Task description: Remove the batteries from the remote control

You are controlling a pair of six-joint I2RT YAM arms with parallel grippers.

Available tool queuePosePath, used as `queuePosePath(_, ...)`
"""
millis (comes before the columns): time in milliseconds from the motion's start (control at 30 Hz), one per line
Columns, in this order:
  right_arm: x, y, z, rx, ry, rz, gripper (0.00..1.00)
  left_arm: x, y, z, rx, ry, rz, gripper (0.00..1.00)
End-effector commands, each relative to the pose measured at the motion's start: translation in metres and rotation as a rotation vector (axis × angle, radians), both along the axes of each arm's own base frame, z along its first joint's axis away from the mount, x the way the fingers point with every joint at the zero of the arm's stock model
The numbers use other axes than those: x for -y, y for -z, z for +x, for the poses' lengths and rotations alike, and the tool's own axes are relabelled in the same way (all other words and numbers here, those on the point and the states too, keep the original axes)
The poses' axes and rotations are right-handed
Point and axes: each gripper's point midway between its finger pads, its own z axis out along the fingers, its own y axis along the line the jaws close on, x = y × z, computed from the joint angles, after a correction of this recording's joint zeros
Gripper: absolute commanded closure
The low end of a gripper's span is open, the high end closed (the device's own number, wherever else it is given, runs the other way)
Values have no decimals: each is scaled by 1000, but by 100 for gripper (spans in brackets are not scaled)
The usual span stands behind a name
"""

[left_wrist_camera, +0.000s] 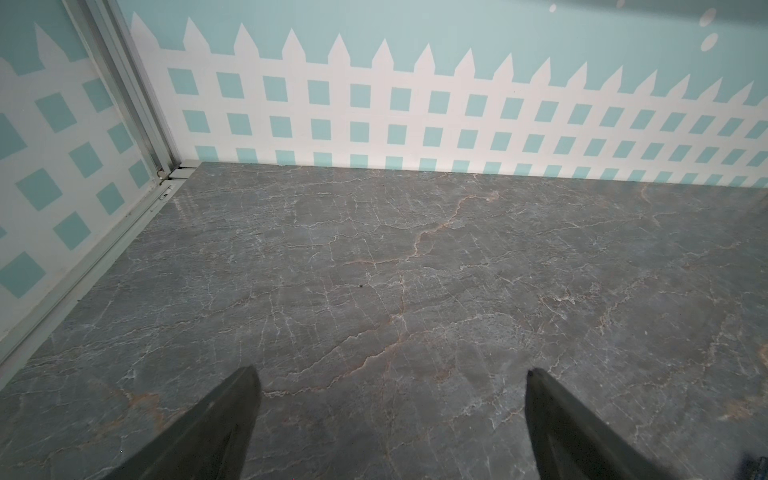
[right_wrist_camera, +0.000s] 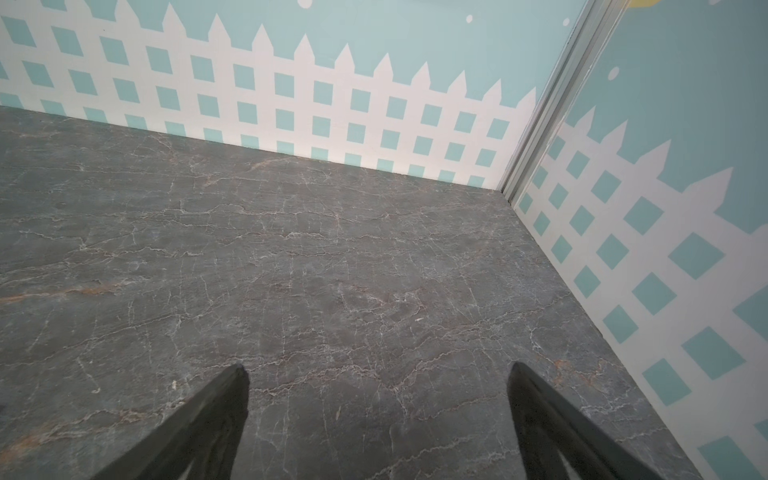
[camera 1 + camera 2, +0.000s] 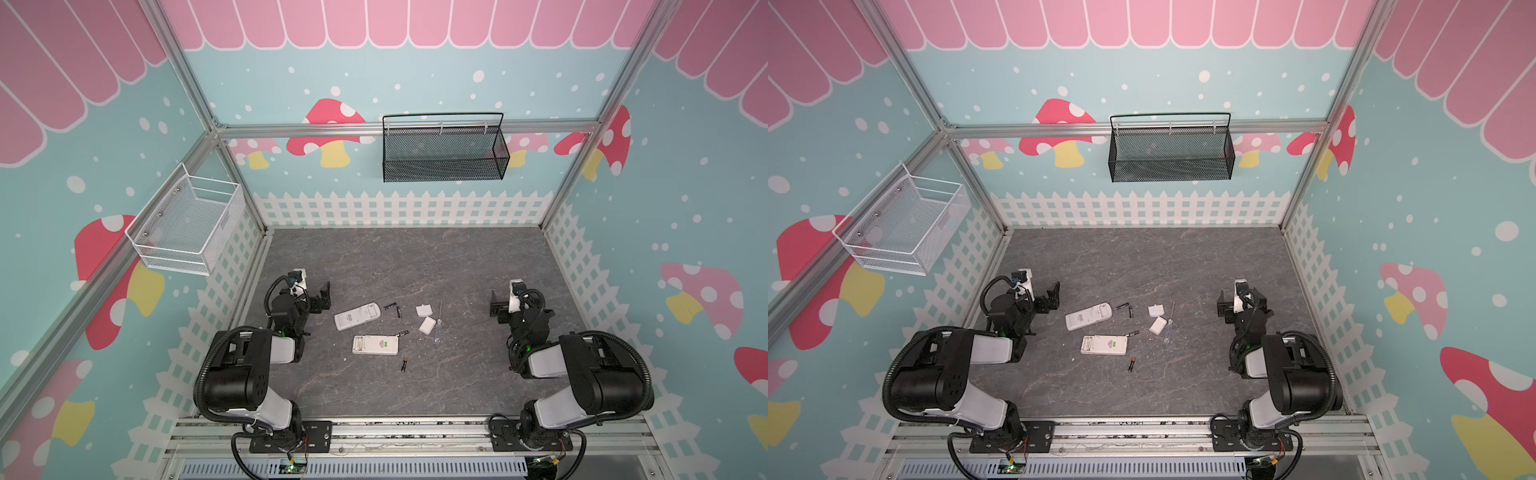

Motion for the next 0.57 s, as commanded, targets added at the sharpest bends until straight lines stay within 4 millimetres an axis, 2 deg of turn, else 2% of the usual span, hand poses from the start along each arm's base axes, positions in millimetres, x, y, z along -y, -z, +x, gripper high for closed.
queuePosePath(0, 4, -15, 3, 60, 18, -2, 2, -2, -4, 1, 8, -14, -13, 0)
queuePosePath(533, 4, -15, 4, 56, 9, 1, 1, -1, -4, 0, 11, -13, -11, 0)
